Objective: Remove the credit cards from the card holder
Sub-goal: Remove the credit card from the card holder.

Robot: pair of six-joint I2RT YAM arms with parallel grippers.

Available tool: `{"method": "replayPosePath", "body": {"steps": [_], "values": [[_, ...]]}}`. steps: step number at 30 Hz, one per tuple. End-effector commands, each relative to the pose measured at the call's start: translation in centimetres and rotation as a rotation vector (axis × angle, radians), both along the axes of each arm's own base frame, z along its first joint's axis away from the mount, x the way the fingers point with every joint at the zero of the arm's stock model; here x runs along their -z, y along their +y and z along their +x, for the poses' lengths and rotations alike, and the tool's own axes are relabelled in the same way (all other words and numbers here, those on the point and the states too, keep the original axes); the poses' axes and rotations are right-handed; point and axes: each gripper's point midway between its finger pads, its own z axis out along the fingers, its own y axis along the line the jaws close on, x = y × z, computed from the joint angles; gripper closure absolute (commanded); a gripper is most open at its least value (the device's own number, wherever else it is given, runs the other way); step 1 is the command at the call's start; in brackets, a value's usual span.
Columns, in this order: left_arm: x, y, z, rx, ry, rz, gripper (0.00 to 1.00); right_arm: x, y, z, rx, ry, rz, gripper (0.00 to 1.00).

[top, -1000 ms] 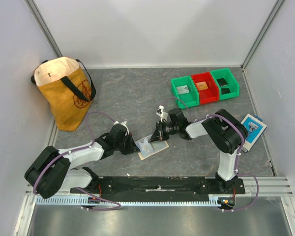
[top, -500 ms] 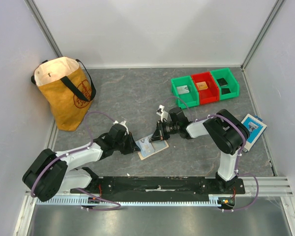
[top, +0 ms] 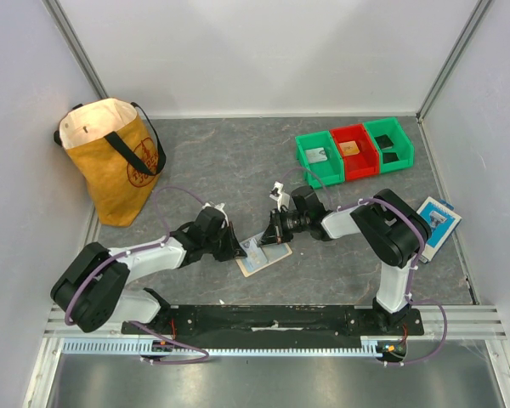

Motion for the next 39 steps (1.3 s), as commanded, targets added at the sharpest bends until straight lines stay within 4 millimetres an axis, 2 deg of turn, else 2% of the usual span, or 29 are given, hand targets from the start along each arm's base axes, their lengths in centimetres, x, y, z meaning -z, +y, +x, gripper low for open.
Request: {"method": "replayPosePath", "body": {"steps": [1, 4, 11, 23, 39], "values": [[0.3, 0.0, -0.1, 0.027, -0.009, 0.003, 0.98, -0.6, 0.3, 0.7, -0.009, -0.047, 0.003, 0.99], [1.2, 0.9, -1.1, 0.013, 0.013, 0.02, 0.98, -0.7, 0.1, 0.9, 0.003, -0.036, 0.012, 0.99], [2.3, 2.0, -2.2, -0.014, 0.043, 0.043, 0.98, -1.0, 0.4, 0.7, -0.009, -0.017, 0.049, 0.85], [2.6, 2.1, -2.2, -0.018, 0.052, 0.046, 0.98, -0.1, 0.1, -0.3, -0.041, 0.011, 0.041, 0.84], [2.6, 2.1, -2.2, -0.019, 0.056, 0.041, 0.98, -0.7, -0.7, -1.5, -0.057, 0.027, 0.074, 0.85]]}}
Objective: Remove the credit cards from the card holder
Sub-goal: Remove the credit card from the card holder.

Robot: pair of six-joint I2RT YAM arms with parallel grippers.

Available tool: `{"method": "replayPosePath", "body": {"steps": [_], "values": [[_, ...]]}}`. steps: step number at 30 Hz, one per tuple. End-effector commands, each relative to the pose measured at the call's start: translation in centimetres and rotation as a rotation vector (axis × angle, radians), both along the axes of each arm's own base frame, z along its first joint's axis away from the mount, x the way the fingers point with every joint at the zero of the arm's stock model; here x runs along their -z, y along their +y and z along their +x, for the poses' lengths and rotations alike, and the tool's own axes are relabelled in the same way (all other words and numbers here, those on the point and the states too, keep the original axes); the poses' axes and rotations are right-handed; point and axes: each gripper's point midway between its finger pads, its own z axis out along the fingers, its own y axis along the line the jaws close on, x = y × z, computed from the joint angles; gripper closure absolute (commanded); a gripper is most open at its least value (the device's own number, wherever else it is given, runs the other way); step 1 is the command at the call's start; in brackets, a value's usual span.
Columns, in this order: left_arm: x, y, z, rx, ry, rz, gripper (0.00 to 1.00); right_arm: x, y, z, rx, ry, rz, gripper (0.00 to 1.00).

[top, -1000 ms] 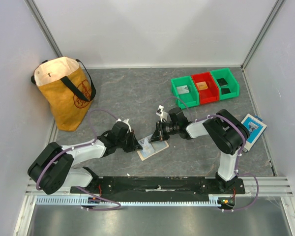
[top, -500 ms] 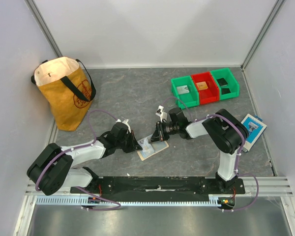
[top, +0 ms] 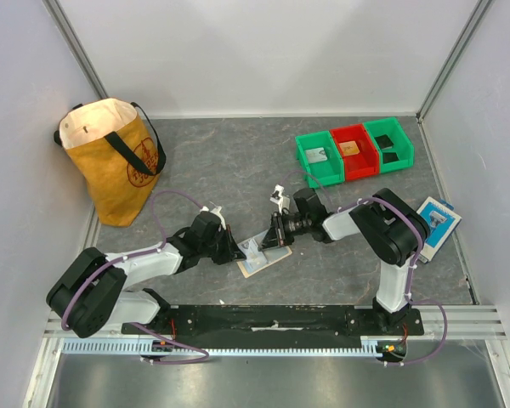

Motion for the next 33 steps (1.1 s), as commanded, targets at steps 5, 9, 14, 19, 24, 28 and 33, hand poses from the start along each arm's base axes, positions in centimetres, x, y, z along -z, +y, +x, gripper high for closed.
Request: {"method": "replayPosePath", "body": {"steps": [5, 9, 14, 19, 24, 28, 33], "values": [[2.4, 1.8, -1.6, -0.02, 0.079, 0.08, 0.98, -1.0, -0.9, -0.6, -0.017, -0.011, 0.049, 0.85], [2.5, 1.9, -1.7, -0.02, 0.082, 0.084, 0.98, -0.8, -1.1, -0.7, -0.021, -0.007, 0.046, 0.85], [2.4, 1.8, -1.6, -0.019, 0.08, 0.081, 0.98, -0.7, -1.1, -0.9, -0.034, -0.002, 0.047, 0.85], [2.4, 1.8, -1.7, -0.017, 0.081, 0.08, 0.98, -0.9, -0.7, -0.7, -0.044, -0.006, 0.053, 0.85], [2.3, 1.8, -1.6, -0.016, 0.078, 0.078, 0.98, -0.9, -0.1, -0.7, -0.062, -0.009, 0.05, 0.85], [2.3, 1.8, -1.7, -0.018, 0.077, 0.077, 0.98, -0.9, 0.1, -0.8, -0.068, -0.009, 0.05, 0.86], [2.2, 1.8, -1.6, -0.017, 0.076, 0.074, 0.98, -0.6, -0.2, -0.7, -0.065, -0.011, 0.035, 1.0]]}}
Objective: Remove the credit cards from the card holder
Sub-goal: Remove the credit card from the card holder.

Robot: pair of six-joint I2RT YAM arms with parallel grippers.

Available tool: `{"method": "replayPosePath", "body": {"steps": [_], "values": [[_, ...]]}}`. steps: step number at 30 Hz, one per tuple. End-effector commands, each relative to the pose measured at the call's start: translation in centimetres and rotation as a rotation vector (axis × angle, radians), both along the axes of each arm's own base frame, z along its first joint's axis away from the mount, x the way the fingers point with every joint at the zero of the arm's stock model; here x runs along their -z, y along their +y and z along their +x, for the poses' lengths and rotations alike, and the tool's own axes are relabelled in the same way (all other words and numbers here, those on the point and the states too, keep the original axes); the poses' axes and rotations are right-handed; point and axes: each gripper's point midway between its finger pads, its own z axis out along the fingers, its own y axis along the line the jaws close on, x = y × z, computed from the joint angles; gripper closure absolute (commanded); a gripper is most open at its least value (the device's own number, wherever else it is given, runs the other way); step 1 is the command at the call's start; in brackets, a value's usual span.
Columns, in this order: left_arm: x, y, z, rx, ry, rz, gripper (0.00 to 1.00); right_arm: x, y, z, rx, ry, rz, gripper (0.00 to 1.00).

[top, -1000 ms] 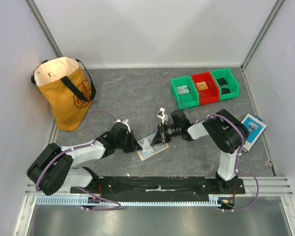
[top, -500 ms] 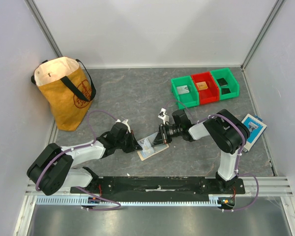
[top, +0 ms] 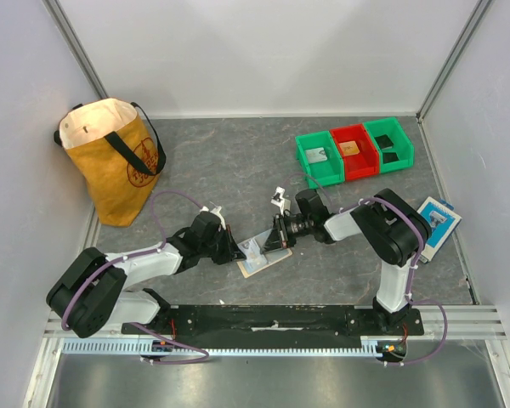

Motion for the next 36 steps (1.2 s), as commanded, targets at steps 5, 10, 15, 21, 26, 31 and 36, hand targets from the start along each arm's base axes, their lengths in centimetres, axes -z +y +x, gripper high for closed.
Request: {"method": "replayPosePath", "body": {"steps": [5, 10, 15, 21, 26, 31, 36], "values": [[2.1, 1.9, -1.7, -0.018, 0.068, 0.075, 0.98, -0.5, -0.8, 1.5, 0.011, -0.047, -0.01, 1.0], [2.0, 2.0, -1.7, -0.019, 0.065, 0.078, 0.98, -0.9, -1.6, 2.2, 0.015, -0.076, -0.045, 1.0], [2.0, 1.9, -1.7, -0.01, 0.064, 0.076, 0.98, -1.0, -1.3, 2.0, -0.004, -0.068, -0.037, 0.79], [1.9, 1.8, -1.7, -0.002, 0.061, 0.073, 0.98, -0.8, -0.3, 2.3, -0.025, -0.067, -0.031, 0.71], [1.9, 1.7, -1.7, 0.005, 0.059, 0.072, 0.98, -0.4, 0.2, 2.7, -0.046, -0.066, -0.047, 0.71], [1.9, 1.8, -1.7, 0.003, 0.06, 0.074, 0.98, 0.5, 0.2, 2.5, -0.066, -0.056, -0.076, 0.71], [1.8, 1.7, -1.6, 0.005, 0.056, 0.071, 0.98, 1.4, 0.2, 2.0, -0.078, -0.042, -0.104, 0.71]]}}
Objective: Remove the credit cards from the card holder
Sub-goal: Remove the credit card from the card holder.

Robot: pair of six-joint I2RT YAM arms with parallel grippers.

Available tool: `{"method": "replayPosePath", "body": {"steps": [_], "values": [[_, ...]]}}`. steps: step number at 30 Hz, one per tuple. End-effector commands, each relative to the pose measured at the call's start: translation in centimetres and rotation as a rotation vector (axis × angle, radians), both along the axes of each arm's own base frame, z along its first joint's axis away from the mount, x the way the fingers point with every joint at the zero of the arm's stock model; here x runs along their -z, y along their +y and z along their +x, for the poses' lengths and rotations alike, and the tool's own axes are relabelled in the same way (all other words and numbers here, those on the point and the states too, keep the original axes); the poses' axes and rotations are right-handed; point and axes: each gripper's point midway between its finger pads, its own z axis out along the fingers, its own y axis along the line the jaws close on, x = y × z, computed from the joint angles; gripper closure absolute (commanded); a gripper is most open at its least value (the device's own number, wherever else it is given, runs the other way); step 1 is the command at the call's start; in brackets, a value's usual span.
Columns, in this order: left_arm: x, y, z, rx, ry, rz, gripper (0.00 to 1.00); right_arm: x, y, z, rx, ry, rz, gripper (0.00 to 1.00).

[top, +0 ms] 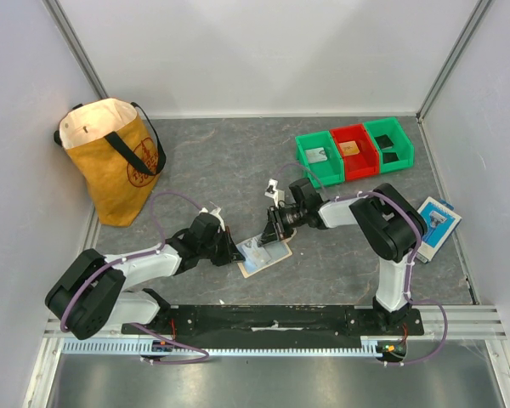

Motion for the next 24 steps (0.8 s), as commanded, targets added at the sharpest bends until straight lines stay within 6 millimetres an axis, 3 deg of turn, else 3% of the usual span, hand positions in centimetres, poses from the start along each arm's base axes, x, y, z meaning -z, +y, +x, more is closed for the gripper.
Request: {"method": "replayPosePath", "body": {"steps": [1, 9, 20, 24], "values": [[1.7, 1.4, -1.2, 0.004, 0.048, 0.067, 0.98, 1.9, -0.2, -0.5, -0.022, 0.008, -0.072, 0.71], [1.8, 1.3, -1.3, 0.007, 0.052, 0.065, 0.98, 3.1, -0.4, -0.9, -0.036, -0.01, -0.149, 0.69], [1.8, 1.6, -1.4, -0.002, 0.053, 0.068, 0.98, 1.8, -0.8, -0.5, -0.019, -0.013, -0.101, 0.99], [1.8, 1.6, -1.4, -0.004, 0.05, 0.069, 0.98, 0.7, -1.7, 0.5, 0.02, -0.025, -0.082, 1.0]]}}
